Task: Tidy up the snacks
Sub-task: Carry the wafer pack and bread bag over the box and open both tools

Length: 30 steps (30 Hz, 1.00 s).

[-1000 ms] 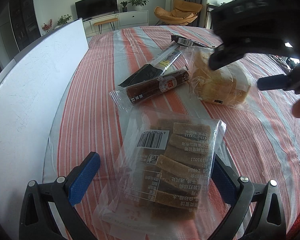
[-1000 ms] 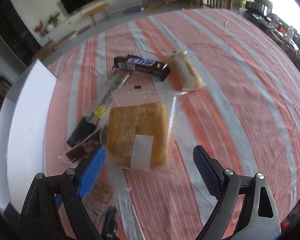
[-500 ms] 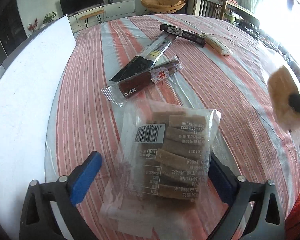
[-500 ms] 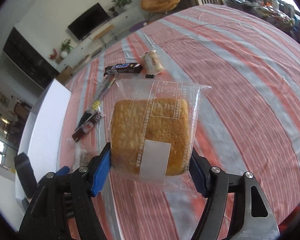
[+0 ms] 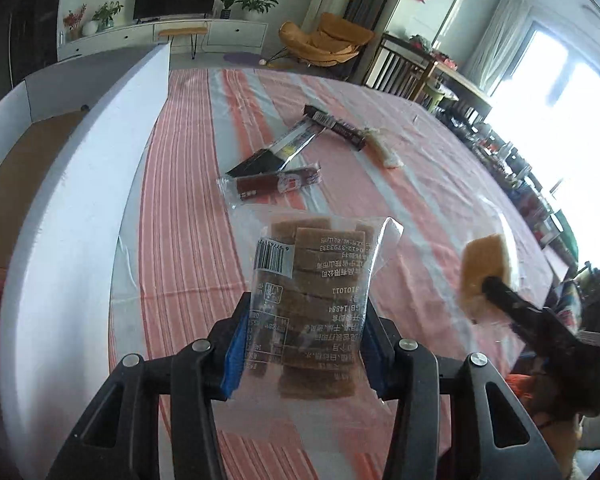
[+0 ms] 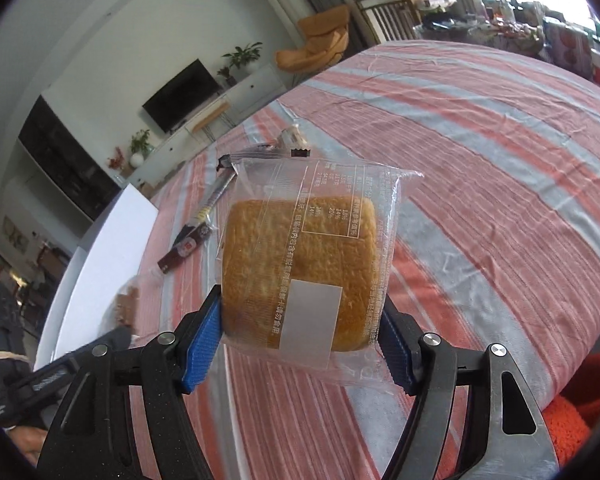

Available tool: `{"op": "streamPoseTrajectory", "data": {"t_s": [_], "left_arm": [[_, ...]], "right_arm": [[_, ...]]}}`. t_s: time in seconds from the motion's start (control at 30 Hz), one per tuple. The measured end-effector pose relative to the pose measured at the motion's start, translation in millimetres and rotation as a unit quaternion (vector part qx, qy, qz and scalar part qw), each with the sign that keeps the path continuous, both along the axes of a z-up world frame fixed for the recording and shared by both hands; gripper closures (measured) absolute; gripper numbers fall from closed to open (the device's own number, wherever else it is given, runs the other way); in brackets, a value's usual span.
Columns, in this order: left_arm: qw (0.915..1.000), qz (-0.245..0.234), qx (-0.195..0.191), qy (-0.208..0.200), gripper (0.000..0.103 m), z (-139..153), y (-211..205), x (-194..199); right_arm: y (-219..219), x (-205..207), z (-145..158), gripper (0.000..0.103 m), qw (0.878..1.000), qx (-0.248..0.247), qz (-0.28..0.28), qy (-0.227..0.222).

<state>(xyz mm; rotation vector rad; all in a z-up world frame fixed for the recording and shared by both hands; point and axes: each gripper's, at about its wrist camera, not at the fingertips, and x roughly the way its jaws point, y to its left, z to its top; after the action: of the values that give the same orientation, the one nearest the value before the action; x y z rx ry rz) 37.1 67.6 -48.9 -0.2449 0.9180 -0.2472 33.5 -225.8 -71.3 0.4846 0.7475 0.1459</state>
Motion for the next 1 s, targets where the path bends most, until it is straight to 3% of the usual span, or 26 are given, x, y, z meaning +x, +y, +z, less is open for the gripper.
{"op": "streamPoseTrajectory", "data": {"t_s": [0.27,0.5,0.7,0.87,1.0], "left_arm": [[0.9972,0.006,-0.047,-0.058,0.055,74.5,36.8,-34.8],[0.9937,0.076,-0.013,-0.081,0.055,103.2,108.6,-54.5],[0.9886,0.132,0.022,-0.069,0.055,94.0,161.7,-51.8],[0.9849,0.162,0.034,-0.051,0.055,75.3,193.6,-47.3],[0.978,0.197,0.058,-0.037,0.055,61.5,221.5,-44.7]], "right_arm": [[16.3,-9.1,9.4,0.03,0.999,-0.037,0.027,-0.024],[58.2,-18.7,32.0,0.03,0.993,-0.078,0.073,-0.047],[123.5,-28.0,76.9,0.03,0.98,-0.074,0.161,-0.091],[194.5,-25.1,120.5,0.03,0.957,-0.074,0.248,-0.128],[254.8,-15.1,134.2,0.03,0.94,-0.083,0.304,-0.133]]}}
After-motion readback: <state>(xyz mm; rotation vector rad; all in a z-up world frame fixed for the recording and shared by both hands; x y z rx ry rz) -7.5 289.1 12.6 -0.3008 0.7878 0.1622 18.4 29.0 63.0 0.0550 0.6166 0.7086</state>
